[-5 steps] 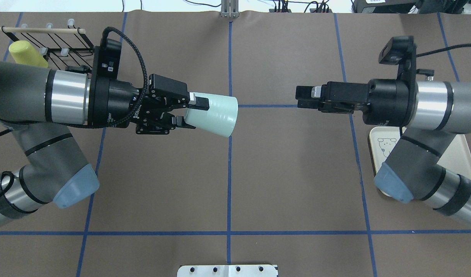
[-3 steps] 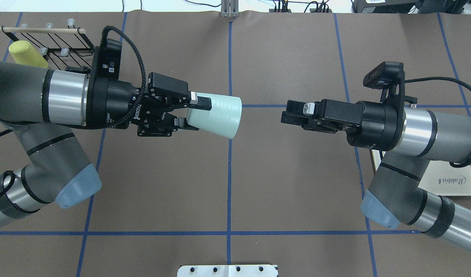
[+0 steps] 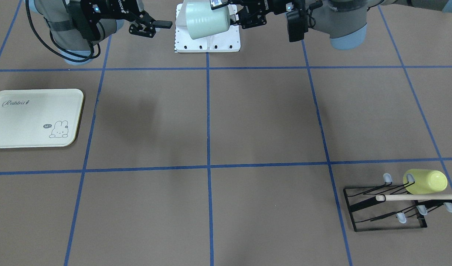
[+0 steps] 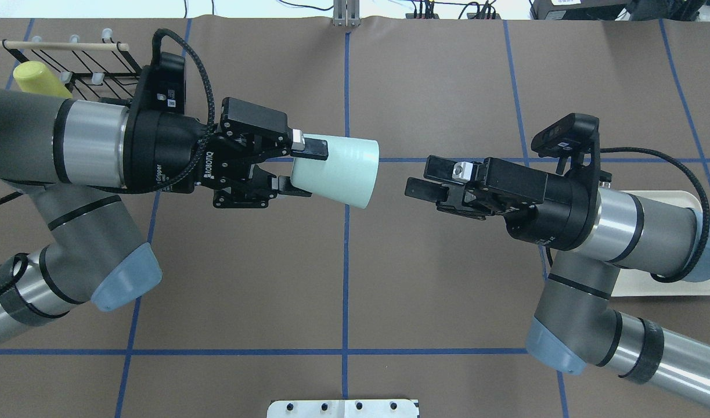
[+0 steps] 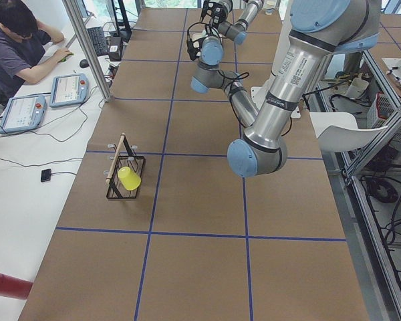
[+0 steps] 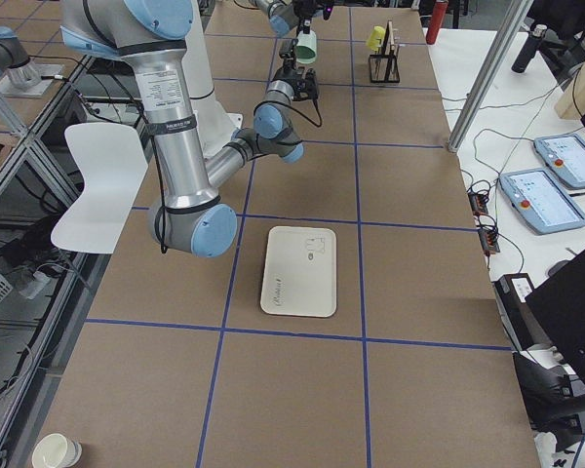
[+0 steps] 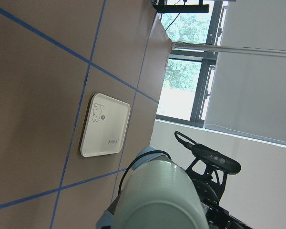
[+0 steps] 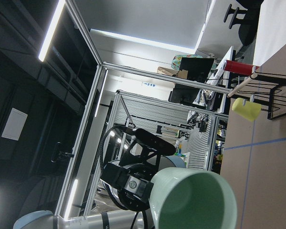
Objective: Left arm grabs green cup and hands to right arm on tray
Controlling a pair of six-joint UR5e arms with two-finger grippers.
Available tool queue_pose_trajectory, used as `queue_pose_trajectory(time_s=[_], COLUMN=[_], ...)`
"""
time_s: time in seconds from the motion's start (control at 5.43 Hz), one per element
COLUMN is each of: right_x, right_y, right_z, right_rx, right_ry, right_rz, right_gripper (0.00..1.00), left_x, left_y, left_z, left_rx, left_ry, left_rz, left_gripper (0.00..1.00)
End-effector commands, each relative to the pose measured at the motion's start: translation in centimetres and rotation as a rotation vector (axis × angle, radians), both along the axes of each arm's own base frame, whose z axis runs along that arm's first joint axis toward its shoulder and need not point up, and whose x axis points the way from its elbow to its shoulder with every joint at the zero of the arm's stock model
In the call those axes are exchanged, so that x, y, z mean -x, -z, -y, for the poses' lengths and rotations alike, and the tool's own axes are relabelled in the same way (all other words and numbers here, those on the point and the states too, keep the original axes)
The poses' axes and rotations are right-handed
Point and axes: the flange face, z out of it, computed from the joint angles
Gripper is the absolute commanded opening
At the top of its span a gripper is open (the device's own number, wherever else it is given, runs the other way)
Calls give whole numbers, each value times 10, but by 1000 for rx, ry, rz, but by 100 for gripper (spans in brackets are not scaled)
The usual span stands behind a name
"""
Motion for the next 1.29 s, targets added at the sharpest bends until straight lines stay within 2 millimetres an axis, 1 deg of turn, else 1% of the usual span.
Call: queue_pose_trajectory(time_s=[0.0, 0.18, 0.37, 0.74, 1.1], right_x=[2, 0, 1, 4, 10], right_y=[4, 10, 17, 16, 19], right_z=[-2, -1, 1, 1, -6], right_rx=[36, 51, 55, 60, 64], right_ry=[9, 6, 1, 4, 26], right_rz=[39, 62, 81, 76, 77], right_gripper=[99, 99, 99, 99, 99], left_x=[2, -3, -17, -22, -22], left_y=[5, 6, 6, 7, 7], left_z=[-2, -7, -20, -25, -25], left_rx=[-3, -7, -8, -7, -7], left_ry=[-5, -19, -55, -68, -68], left_rz=[-12, -14, -15, -15, -15], left_gripper=[18, 18, 18, 18, 18])
